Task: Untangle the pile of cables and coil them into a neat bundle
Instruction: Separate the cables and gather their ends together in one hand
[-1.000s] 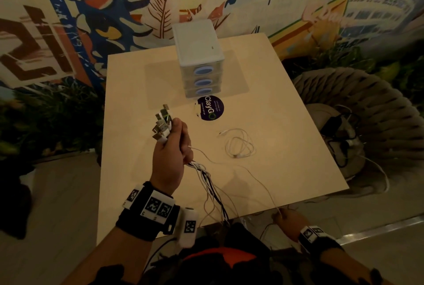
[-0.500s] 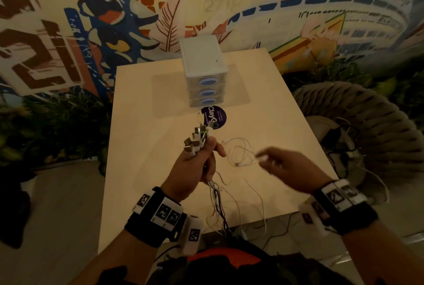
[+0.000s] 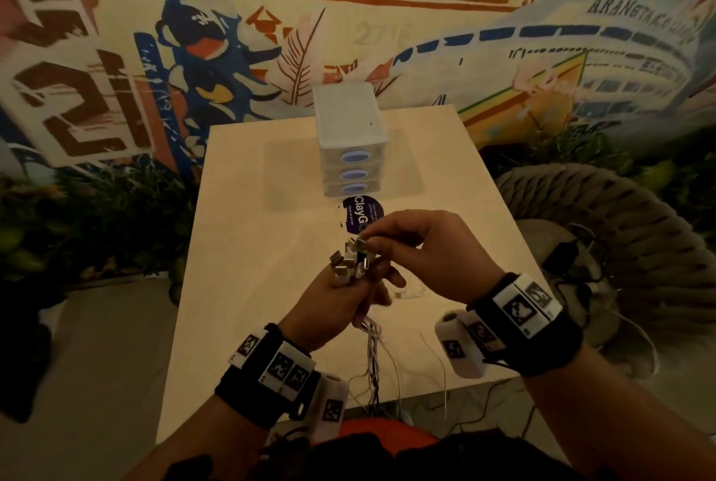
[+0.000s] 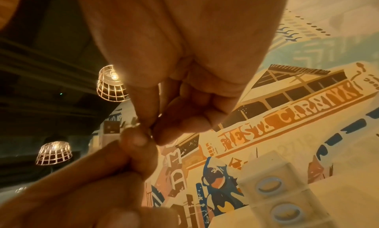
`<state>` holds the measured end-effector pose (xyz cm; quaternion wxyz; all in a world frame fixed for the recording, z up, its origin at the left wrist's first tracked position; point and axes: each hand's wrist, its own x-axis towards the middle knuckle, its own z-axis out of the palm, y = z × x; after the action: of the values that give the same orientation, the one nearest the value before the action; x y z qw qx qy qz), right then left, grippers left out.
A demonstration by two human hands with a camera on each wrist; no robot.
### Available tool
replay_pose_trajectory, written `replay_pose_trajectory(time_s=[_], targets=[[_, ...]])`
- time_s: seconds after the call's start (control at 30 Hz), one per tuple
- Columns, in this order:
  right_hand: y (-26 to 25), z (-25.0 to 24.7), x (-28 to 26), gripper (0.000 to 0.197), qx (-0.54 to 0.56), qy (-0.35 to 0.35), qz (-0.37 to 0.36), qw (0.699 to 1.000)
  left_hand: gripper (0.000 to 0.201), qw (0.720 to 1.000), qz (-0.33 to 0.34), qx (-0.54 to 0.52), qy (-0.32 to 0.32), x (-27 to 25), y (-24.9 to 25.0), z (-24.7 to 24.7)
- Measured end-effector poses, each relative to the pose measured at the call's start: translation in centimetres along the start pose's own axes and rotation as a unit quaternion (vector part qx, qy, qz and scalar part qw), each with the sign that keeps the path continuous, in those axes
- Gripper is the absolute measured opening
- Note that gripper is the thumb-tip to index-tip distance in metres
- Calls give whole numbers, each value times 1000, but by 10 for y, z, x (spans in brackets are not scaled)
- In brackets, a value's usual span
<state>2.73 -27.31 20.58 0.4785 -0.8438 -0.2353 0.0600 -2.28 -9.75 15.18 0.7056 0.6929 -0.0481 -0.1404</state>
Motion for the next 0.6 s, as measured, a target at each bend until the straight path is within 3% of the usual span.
replay_pose_trajectory(time_s=[0.1,0.2,0.27,0.37,0.43,0.6], targets=[[1,-4,3,18,-68,-44,-15,997,23,1000,-14,0,-2,3,0,4],[-1,-10,7,23,-90,-45,-27,995,24,997,-40,-65,14,5,2,10],[-3,-10,8,39,-57,-55,-27,996,25,995,-47,-88,12,8,3,11],[-2,5,10,63,-111,-120,-70,984,16,996,-42,-84,6,12,2,10],[0,17,12,57,-100,-156,-72,980,21,998,-30,-50,30,14,1,13],[11,29,17,43,-103,-161,-102,976,40,992,-37,51,105,15,-12,17]])
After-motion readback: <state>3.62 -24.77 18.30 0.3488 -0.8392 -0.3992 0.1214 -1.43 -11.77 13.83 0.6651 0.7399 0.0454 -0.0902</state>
